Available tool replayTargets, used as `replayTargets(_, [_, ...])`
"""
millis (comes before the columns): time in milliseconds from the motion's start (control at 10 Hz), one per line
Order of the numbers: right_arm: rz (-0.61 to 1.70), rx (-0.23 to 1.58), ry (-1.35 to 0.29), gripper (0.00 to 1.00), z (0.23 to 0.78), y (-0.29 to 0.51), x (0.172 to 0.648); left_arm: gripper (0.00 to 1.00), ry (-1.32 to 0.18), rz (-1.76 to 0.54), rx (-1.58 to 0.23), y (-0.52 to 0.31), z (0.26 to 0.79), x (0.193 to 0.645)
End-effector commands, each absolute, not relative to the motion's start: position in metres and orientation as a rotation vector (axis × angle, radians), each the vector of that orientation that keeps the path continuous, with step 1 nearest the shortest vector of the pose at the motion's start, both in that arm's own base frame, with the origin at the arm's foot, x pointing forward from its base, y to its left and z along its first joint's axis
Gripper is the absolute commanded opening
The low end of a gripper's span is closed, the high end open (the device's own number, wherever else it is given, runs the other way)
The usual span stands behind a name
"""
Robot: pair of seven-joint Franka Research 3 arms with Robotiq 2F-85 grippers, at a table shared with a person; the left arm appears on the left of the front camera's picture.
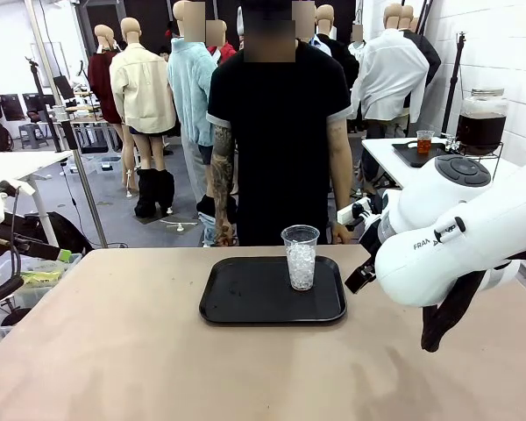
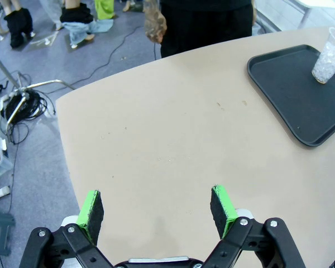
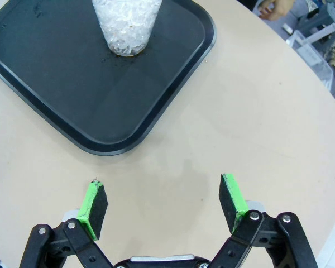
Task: Pour the drink into the iced cup.
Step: Pick up the iced cup indicated by the human and present it to them.
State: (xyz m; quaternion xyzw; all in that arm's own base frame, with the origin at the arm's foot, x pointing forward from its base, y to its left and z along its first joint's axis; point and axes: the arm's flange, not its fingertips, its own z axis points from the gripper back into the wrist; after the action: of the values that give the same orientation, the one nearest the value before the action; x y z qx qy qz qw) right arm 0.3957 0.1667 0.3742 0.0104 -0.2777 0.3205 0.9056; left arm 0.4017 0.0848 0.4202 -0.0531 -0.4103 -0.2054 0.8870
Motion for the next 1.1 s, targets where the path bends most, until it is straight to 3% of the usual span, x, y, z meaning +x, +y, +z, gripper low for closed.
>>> replayTargets(0, [0.663,0.022,-0.572,1.00,0.3735,0.1674,0.3949,1.00,-0.865,-0.418,-0.101,0.0852,0.4174,0.4014])
replayTargets(1000, [0.663,0.022,-0.572,1.00,0.3735,0.1674,0.3949,1.00,-0.865,-0.418,-0.101,0.0852,0.4174,0.4014])
